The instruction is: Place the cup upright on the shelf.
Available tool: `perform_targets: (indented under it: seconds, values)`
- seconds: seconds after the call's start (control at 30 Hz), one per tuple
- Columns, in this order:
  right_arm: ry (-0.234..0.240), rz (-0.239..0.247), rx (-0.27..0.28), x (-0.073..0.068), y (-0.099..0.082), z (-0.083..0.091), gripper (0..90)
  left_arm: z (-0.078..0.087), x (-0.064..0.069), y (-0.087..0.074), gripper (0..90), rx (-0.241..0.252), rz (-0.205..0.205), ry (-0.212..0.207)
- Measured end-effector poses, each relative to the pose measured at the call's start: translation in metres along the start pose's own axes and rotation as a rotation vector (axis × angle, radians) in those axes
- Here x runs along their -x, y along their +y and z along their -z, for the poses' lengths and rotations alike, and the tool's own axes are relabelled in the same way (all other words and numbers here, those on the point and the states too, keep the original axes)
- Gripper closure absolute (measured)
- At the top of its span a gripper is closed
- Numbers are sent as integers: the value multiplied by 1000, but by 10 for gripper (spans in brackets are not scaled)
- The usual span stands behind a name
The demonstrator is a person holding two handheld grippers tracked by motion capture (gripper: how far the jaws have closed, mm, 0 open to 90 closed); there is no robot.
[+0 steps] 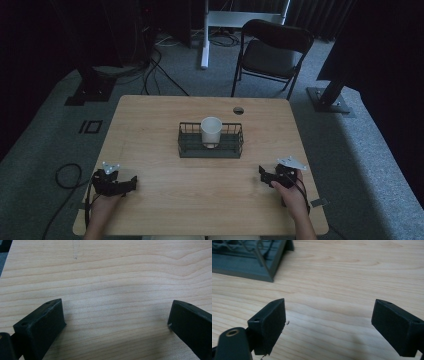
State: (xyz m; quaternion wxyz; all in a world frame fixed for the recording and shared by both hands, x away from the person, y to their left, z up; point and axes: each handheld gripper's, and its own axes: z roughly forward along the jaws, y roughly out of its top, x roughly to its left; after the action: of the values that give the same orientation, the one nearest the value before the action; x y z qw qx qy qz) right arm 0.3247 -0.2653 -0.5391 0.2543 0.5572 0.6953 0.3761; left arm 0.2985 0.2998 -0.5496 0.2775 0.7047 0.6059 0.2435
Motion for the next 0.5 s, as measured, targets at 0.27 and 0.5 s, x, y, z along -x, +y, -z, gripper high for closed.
perform_targets:
  seconds: [0.27, 0.5]
  values:
    - [-43, -26, -33, 14, -5, 4, 121, 0, 0, 0, 9, 0, 0, 0]
    - [-63, -35, -58, 24, -9, 6, 121, 0, 0, 0, 9, 0, 0, 0]
